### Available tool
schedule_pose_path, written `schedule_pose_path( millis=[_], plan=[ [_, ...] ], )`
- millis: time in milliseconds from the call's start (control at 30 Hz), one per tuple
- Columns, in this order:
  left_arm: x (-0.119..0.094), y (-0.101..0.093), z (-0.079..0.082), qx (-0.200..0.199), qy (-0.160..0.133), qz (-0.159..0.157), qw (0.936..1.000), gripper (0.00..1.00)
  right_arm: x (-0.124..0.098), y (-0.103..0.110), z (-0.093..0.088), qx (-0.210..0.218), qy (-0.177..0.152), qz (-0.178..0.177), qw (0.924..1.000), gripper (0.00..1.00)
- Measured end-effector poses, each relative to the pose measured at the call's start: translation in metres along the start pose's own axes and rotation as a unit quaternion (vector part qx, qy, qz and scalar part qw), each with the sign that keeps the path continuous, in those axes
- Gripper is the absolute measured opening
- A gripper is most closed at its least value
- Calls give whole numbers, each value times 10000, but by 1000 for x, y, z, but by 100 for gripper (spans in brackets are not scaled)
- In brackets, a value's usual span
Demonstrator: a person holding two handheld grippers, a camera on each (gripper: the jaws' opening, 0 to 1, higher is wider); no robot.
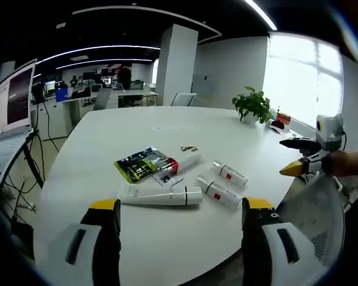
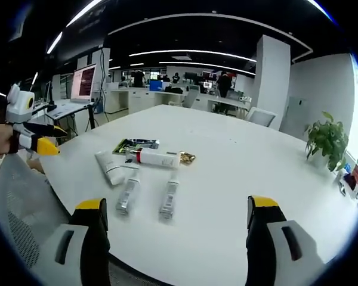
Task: Arrange the skincare products in the storage area until every visible bottle or jar stands upright without overlapping.
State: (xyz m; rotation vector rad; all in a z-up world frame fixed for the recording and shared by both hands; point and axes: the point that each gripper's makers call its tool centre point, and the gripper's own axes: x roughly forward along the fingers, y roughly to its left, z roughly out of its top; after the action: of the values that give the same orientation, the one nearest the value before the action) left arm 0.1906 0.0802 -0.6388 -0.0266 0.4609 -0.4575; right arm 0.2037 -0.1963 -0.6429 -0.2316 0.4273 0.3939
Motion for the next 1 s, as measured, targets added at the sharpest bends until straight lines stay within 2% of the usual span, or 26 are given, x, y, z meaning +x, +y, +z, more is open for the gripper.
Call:
schedule_pose_path(
  millis=[100,233,367,600,733,1000],
  plan=[
    [-1,2,0,13,-27,40,10000,76,2,2,-4,27,178,33,9998,90],
    [-1,4,3,-8,-93,74,9999,76,3,4,-2,-6,213,86,9997,88],
    [-1,4,2,28,-69,82,9999,76,3,2,-6,178,397,162,9989,82],
    [-1,4,2,87,-57,89,9999,76,3,-3,-10,79,530,219,9983,80],
    [-1,4,2,74,-56,99,9999,76,11,-8,-12,71,638,293,9975,78],
    [-1,2,1,63,-26,80,9999,76,32,-2,-6,-222,747,568,9953,76]
  ],
)
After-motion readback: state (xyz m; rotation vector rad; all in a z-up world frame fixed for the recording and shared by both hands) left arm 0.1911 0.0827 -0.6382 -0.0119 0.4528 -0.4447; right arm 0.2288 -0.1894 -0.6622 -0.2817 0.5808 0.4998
